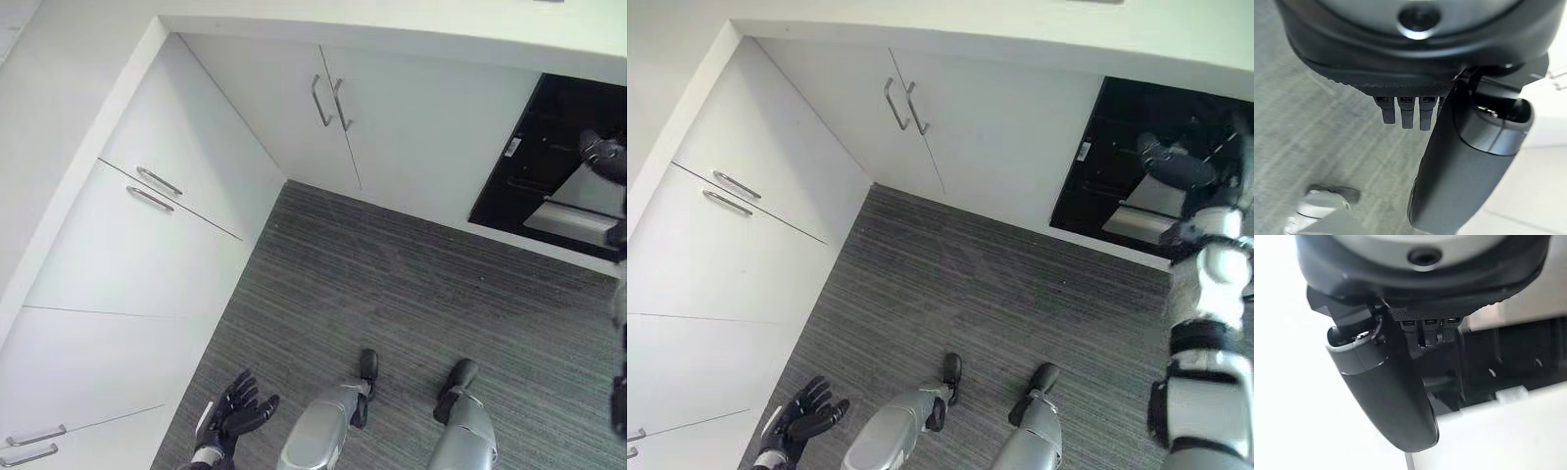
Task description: Place the dishes in the dishwasher.
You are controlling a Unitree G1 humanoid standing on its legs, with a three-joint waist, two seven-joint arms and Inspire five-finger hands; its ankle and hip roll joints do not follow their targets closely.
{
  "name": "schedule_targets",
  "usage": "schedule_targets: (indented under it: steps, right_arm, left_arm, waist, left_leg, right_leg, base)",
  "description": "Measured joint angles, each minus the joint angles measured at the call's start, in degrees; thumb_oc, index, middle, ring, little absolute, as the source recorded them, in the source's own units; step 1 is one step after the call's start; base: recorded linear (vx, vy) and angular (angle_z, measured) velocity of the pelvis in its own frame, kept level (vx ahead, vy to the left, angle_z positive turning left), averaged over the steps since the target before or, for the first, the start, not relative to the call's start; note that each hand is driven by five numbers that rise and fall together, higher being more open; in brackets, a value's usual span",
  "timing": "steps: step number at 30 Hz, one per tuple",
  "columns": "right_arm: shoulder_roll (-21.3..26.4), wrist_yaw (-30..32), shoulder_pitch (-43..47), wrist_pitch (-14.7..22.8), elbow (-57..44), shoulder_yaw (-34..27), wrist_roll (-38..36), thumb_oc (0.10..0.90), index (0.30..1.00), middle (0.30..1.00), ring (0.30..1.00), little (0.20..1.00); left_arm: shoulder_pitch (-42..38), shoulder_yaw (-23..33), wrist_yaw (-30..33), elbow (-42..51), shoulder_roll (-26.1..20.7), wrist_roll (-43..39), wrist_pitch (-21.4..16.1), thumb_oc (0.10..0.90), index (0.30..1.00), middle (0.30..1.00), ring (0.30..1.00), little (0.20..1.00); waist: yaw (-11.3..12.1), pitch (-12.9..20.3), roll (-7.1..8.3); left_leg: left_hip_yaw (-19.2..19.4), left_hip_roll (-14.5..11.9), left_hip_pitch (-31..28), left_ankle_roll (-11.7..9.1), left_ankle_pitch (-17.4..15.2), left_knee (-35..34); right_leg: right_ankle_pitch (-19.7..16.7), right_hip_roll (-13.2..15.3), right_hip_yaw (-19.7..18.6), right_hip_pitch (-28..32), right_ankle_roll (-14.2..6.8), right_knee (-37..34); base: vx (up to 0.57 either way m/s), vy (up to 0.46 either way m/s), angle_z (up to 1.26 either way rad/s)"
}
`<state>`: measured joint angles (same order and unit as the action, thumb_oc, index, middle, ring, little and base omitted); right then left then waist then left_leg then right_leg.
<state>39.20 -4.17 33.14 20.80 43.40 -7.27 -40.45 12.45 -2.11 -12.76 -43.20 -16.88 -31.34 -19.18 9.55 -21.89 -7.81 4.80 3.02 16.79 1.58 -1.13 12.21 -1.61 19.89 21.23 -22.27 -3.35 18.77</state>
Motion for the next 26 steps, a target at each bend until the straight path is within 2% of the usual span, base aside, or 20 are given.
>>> schedule_targets:
  steps: [3,4,8,10,15,17,20,23,26]
  right_arm:
    - [-10.3,2.4,-8.3,-0.3,-3.4,1.6,2.1,0.8,0.9,0.9,0.9,0.9]
    - [-11.3,3.0,-10.4,-0.6,-3.4,3.6,2.6,0.8,0.9,0.9,0.9,0.9]
    - [-15.4,3.8,-19.7,-1.2,-3.1,4.6,3.8,0.8,0.9,0.9,0.9,0.9]
    - [-16.6,3.8,-23.4,-1.3,-2.3,4.2,3.3,0.8,0.9,0.9,0.9,0.9]
    - [-22.3,1.4,-31.1,-1.9,3.2,5.6,3.8,0.8,0.9,0.9,0.9,0.9]
    - [-22.7,0.4,-31.5,-2.9,7.9,7.5,5.2,0.8,0.9,0.9,0.9,0.9]
    - [-23.9,-2.0,-33.4,-4.2,14.4,10.1,8.6,0.8,0.9,0.9,0.9,0.9]
    - [-24.4,-3.5,-35.0,-5.1,17.3,10.8,10.3,0.8,0.9,0.9,0.9,0.9]
    - [-24.4,-4.6,-35.9,-6.3,20.7,10.8,11.2,0.8,0.9,0.9,0.9,0.9]
  left_arm:
    - [-0.9,0.6,0.7,0.2,-2.0,0.0,0.4,0.8,0.9,0.9,0.9,0.9]
    - [-1.3,0.6,0.8,0.0,-2.3,0.0,0.4,0.8,0.9,0.9,0.9,0.9]
    - [-3.1,0.6,0.7,-3.2,-2.3,0.1,1.7,0.8,0.9,0.9,0.9,0.9]
    - [-3.6,0.6,0.3,-5.8,-2.3,0.2,3.0,0.8,0.9,0.9,0.9,0.9]
    - [-5.0,0.7,-1.4,-11.2,-2.3,0.3,4.4,0.8,0.9,0.9,0.9,0.9]
    - [-7.1,0.6,-1.5,-12.2,-1.7,0.6,5.4,0.8,0.9,0.9,0.9,0.9]
    - [-9.6,0.6,-1.6,-15.1,-0.4,0.6,6.5,0.8,0.9,0.9,0.9,0.9]
    - [-9.3,0.6,-1.6,-17.7,0.3,1.2,6.8,0.8,0.9,0.9,0.9,0.9]
    - [-8.9,0.6,-1.6,-20.9,0.2,2.5,7.7,0.8,0.9,0.9,0.9,0.9]
  waist:
    - [-0.1,1.8,4.07]
    - [-0.4,2.3,5.04]
    - [-2.1,4.7,7.12]
    - [-4.4,6.7,8.22]
    - [-7.9,11.6,11.1]
    - [-8.1,11.8,11.21]
    - [-8.3,12.6,10.5]
    - [-9.3,14.1,9.58]
    - [-9.5,14.8,9.6]
  left_leg:
    - [0.7,-1.9,-0.2,-0.6,-1.5,2.2]
    - [0.8,-2.1,-0.5,-0.6,-2.0,2.7]
    - [1.3,-3.1,-2.9,-1.0,-4.8,4.5]
    - [2.0,-3.5,-4.0,-0.8,-5.7,5.1]
    - [3.3,-5.0,-6.9,-0.6,-6.9,5.7]
    - [4.2,-5.5,-7.9,-0.7,-7.0,5.7]
    - [4.3,-6.0,-9.4,-0.5,-7.7,5.6]
    - [4.5,-6.3,-9.9,-0.6,-7.8,5.4]
    - [4.6,-6.4,-10.8,-1.1,-8.1,5.3]
  right_leg:
    - [-0.2,-1.7,0.0,1.4,0.2,-1.2]
    - [-0.2,-2.0,0.0,2.0,0.3,-1.6]
    - [-0.3,-3.1,-0.1,5.8,0.4,-3.2]
    - [-0.5,-3.6,-0.3,7.5,0.3,-4.1]
    - [-0.3,-5.1,-1.0,9.9,0.1,-4.9]
    - [-0.3,-5.6,-2.0,10.3,0.0,-4.9]
    - [0.2,-6.1,-2.0,11.8,0.3,-5.3]
    - [0.2,-6.3,-2.0,12.2,0.4,-5.3]
    - [0.5,-6.4,-2.0,12.8,0.6,-5.3]
  base:
    - [0.03,-0.034,-0.18]
    - [0.04,-0.015,-0.15]
    - [0.04,-0.005,-0.11]
    - [0.03,-0.015,-0.17]
    - [-0.01,-0.023,-0.2]
    - [-0.02,-0.032,-0.24]
    - [-0.02,-0.014,-0.09]
    - [-0.02,-0.007,-0.04]
    - [0.0,0.0,0.0]
